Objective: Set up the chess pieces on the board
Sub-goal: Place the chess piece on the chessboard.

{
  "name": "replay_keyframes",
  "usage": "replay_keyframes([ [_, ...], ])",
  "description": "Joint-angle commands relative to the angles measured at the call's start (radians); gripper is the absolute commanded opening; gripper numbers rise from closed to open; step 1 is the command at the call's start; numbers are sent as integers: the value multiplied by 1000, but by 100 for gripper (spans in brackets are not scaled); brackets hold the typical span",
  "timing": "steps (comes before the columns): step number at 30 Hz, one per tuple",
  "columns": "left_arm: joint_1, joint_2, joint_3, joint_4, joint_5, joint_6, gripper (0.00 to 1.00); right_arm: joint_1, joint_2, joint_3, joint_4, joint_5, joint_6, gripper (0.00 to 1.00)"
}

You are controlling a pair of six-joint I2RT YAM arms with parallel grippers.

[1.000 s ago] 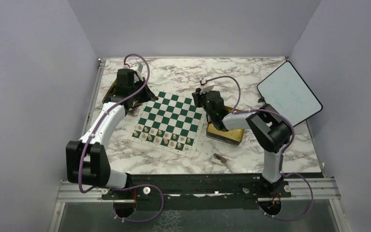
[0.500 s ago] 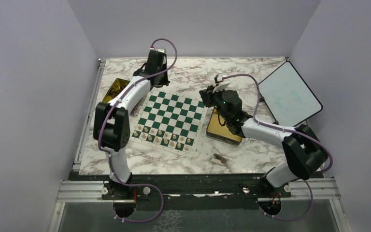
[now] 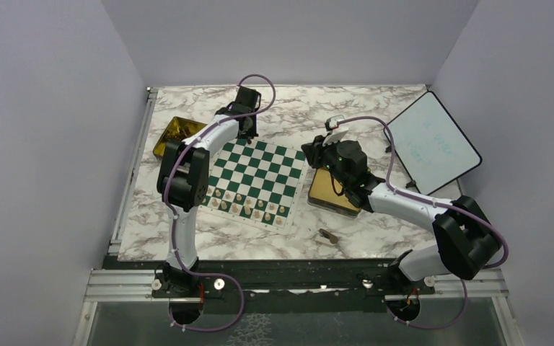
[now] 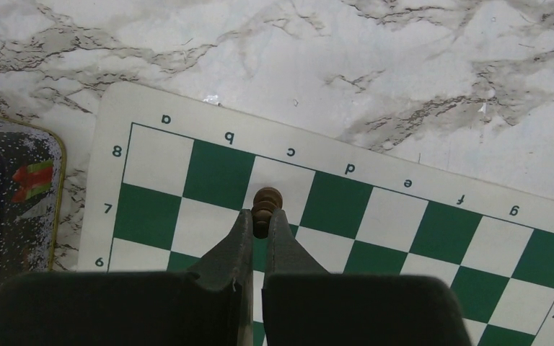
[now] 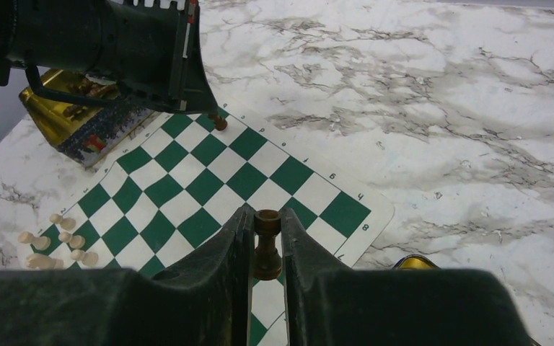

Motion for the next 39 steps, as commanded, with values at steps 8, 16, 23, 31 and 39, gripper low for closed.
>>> replay_keyframes([
  [8,-15,40,47,-5,-31,23,0,3,-10,-12,5,-18,1,22],
  [16,-19,44,41,-8,-34,24,0,3,-4,-8,5,-12,-4,22],
  [23,-19,57,47,-14,-35,27,6,3,-8,-8,-2,-11,-6,22],
  [31,-19,35,80,-42,-17,19,25,3,-25,-7,-19,-13,10,22],
  [39,-18,-123,117,-51,108,-20,38,3,-5,42,-94,-2,156,22],
])
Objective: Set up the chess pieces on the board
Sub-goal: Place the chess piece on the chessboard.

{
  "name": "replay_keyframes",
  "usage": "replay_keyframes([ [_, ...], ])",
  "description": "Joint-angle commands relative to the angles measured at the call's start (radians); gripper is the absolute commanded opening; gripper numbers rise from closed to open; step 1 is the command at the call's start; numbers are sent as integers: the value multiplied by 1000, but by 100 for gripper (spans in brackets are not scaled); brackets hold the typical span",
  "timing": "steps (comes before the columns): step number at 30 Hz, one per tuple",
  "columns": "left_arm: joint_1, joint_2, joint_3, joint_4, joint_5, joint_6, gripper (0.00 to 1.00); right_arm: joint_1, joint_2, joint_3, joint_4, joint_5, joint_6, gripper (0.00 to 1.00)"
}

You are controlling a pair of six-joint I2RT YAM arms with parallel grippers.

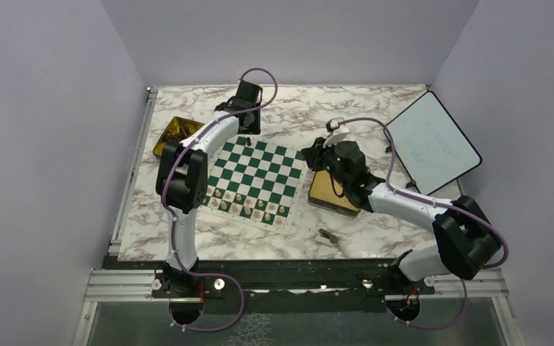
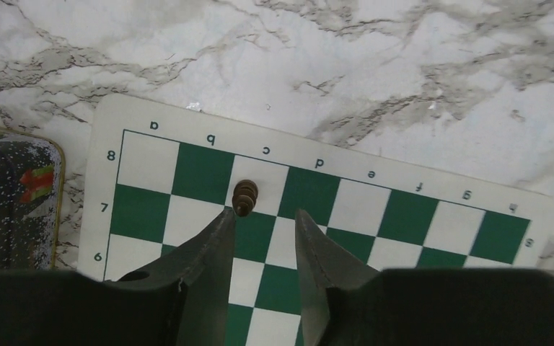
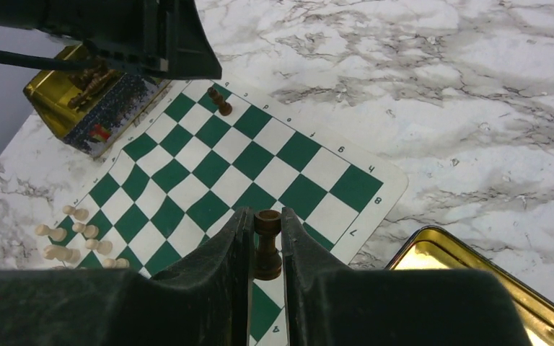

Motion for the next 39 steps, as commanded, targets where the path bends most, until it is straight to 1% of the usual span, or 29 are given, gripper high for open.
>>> replay_keyframes([
  [1,-3,-152,54,1,131,-22,39,3,-1,57,-60,2,108,22],
  [4,-3,-215,1,50,287,-6,41,3,4,96,-101,1,154,22],
  [8,-3,-350,-189,222,509,-20,43,3,-8,140,-164,11,210,23],
  [12,-4,-478,-383,410,661,-42,44,-1,-36,164,-216,36,281,23],
  [13,-4,-508,-442,460,698,-46,46,-4,-47,166,-219,39,306,23],
  [16,-9,-577,-559,637,799,-82,54,-9,-74,171,-209,25,375,23],
  [18,-19,-597,-601,708,838,-99,57,-9,-84,177,-196,-3,416,23],
  [20,-35,-600,-619,740,870,-94,59,-9,-89,185,-188,-28,449,22],
  [23,-50,-594,-631,762,916,-87,60,-9,-98,189,-167,-39,493,22],
  [25,-58,-594,-635,771,918,-87,62,-9,-95,191,-155,-47,500,22],
  [31,-91,-575,-609,775,952,-99,69,-9,-74,209,-160,-62,507,22],
  [36,-100,-559,-605,772,953,-103,71,-9,-68,202,-151,-61,514,22],
  [39,-100,-553,-606,772,940,-105,69,-8,-68,196,-146,-74,515,22],
])
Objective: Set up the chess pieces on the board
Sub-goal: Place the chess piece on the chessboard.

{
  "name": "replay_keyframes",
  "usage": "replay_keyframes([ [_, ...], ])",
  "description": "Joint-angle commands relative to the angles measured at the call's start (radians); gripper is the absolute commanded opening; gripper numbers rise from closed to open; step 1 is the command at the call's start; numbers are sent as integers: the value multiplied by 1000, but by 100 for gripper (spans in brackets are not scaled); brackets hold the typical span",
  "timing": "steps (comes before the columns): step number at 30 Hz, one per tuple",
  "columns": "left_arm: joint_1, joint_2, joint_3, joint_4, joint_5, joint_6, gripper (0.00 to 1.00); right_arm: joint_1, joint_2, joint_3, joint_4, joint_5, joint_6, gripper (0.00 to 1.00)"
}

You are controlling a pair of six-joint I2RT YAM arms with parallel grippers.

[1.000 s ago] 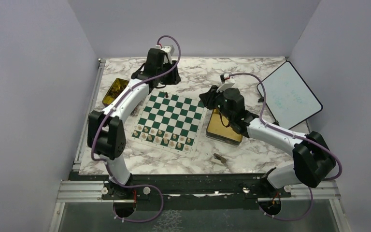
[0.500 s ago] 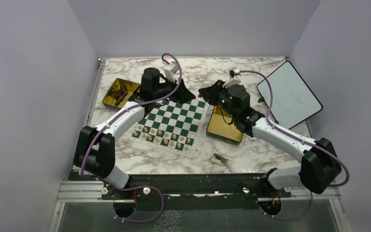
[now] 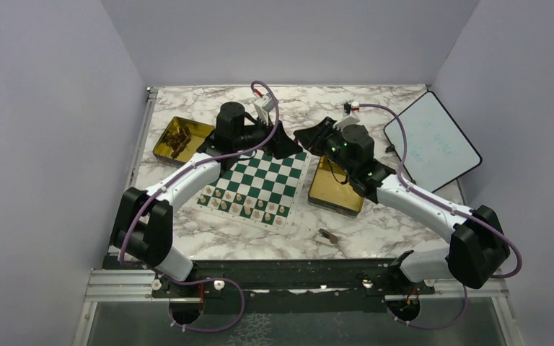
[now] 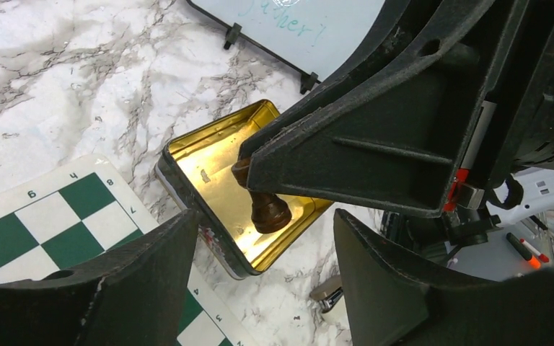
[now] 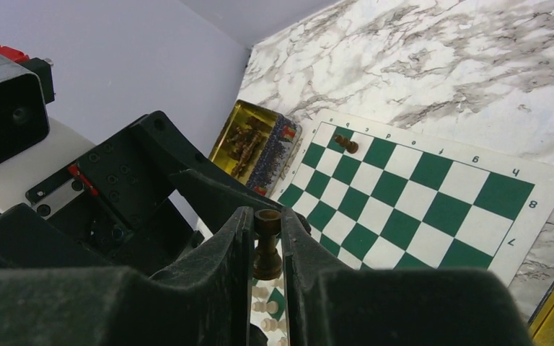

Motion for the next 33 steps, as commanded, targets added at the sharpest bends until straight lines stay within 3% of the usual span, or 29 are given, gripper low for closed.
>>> replay_keyframes([
  [1,-7,12,22,35,24,1,66,-5,4,14,33,-34,17,22],
  [4,-7,15,30,26,26,34,54,-5,-5,7,37,-55,15,22],
  [9,-7,-1,39,-34,39,201,22,-5,-23,15,15,-155,-27,22],
  [16,-7,-55,8,-69,82,468,11,-11,-68,-3,-32,-314,-82,21],
  [27,-7,-43,12,-118,135,566,12,-16,-63,22,-87,-384,-161,18],
  [33,-7,-29,34,-192,119,581,36,-16,-37,27,-54,-321,-197,18],
])
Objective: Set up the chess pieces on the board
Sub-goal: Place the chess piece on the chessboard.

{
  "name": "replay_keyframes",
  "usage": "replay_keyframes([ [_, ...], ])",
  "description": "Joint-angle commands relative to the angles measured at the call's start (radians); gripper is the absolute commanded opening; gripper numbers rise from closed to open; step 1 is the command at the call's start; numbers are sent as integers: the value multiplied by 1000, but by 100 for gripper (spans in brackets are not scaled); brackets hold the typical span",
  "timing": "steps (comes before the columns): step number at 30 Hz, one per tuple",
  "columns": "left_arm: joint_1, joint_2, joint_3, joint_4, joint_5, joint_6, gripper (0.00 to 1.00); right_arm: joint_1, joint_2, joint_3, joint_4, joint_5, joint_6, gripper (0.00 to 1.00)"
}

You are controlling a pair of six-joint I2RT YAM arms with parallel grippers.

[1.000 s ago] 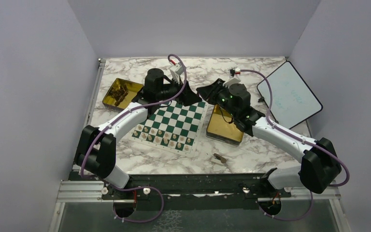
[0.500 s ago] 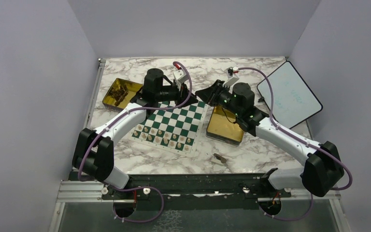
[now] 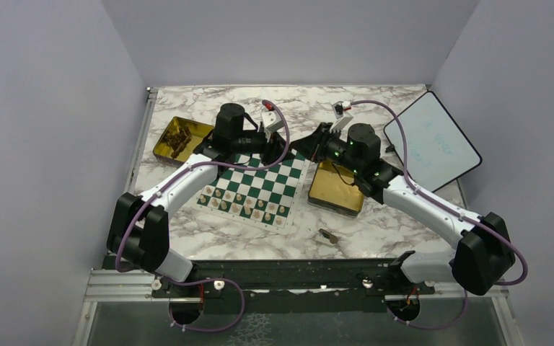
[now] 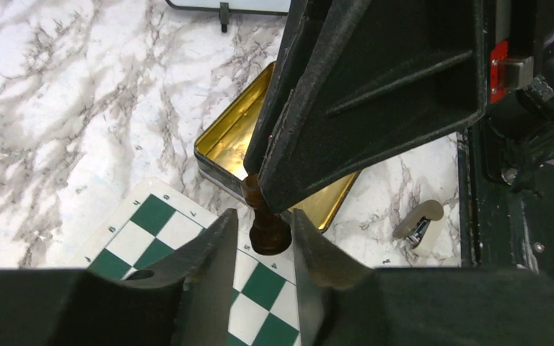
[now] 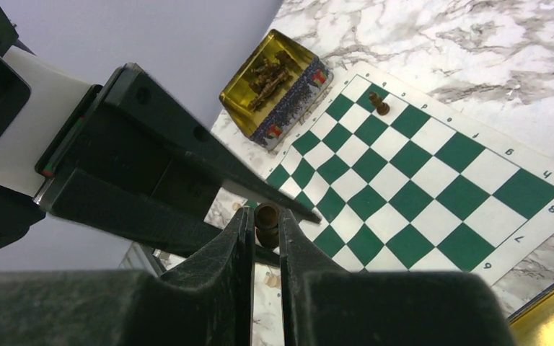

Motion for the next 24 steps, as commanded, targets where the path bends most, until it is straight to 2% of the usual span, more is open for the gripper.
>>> replay_keyframes([
  [1,-2,13,31,-52,-10,41,46,14,24,23,33,-14,-41,18],
  [2,-3,13,35,-60,-18,38,54,14,32,20,47,9,-57,18],
  [5,-3,13,33,-102,-53,-10,69,15,59,19,87,76,-118,17],
  [8,-3,14,36,-157,-120,-84,96,14,88,14,135,150,-193,17],
  [9,-3,14,36,-180,-148,-111,99,15,98,9,153,176,-220,17],
  [17,-1,-89,-36,-282,-339,-211,99,15,235,2,266,369,-426,17],
  [21,6,-178,-64,-311,-502,-273,99,15,334,14,326,439,-477,17],
  [24,38,-239,-104,-321,-558,-325,99,14,416,32,355,476,-495,17],
])
